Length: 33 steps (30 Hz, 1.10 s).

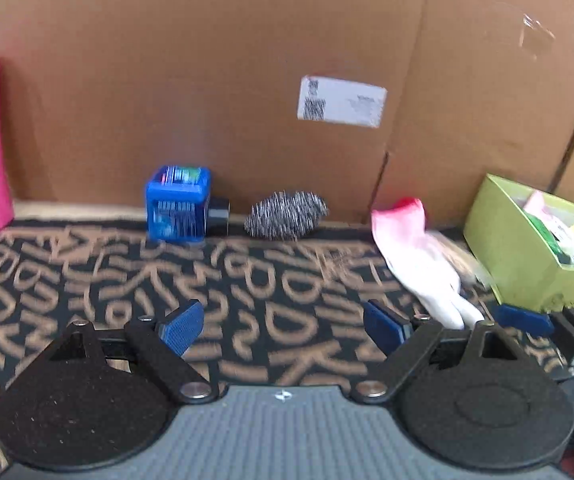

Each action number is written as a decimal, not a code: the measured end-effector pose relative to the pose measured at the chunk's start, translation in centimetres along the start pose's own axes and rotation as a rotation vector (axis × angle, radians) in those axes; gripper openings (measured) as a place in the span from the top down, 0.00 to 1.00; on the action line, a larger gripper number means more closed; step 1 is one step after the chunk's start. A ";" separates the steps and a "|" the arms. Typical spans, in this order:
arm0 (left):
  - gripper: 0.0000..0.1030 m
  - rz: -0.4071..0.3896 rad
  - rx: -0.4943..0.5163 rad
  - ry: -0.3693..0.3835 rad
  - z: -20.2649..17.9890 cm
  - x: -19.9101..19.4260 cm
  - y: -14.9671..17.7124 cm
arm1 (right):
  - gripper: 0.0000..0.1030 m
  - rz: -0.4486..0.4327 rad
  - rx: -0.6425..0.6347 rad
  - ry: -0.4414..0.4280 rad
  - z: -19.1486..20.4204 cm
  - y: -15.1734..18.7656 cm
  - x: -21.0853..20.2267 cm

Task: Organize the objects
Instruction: 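Move both open tools back toward the pink-cuffed glove, then grasp the pink-cuffed glove with the right tool while the left tool grasps the steel-wool scrubber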

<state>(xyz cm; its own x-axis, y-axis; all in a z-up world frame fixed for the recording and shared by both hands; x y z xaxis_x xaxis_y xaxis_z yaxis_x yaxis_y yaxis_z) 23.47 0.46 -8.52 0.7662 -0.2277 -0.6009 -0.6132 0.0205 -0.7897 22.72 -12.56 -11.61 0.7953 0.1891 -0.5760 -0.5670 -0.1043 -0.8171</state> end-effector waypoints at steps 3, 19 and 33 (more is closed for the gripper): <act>0.12 -0.002 0.024 0.002 0.1 1.7 -1.7 | 0.15 0.006 0.019 0.015 -0.8 -0.4 1.4; 0.20 -0.004 0.093 0.029 -1.8 11.4 -6.8 | 0.42 0.031 0.044 0.029 -2.9 -1.6 5.2; 0.63 0.072 0.000 0.071 -1.0 6.5 -2.8 | 0.84 0.004 0.003 -0.004 -2.4 -0.2 1.1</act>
<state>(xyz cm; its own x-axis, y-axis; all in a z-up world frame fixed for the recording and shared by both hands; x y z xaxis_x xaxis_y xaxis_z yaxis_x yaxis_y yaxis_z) 29.98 -2.03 -10.12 0.7045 -0.2941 -0.6459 -0.6663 0.0394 -0.7446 24.21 -14.72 -12.13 0.7921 0.1925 -0.5792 -0.5708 -0.1026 -0.8147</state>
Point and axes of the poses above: each gripper's, at about its wrist camera, not at the fingertips, and x roughly the way its jaws point, z to its left, y to its underside, the point moved 9 cm from there along x, roughly the way its jaws point, and after that the axes turned 1 degree about z, right-handed, at the moved point
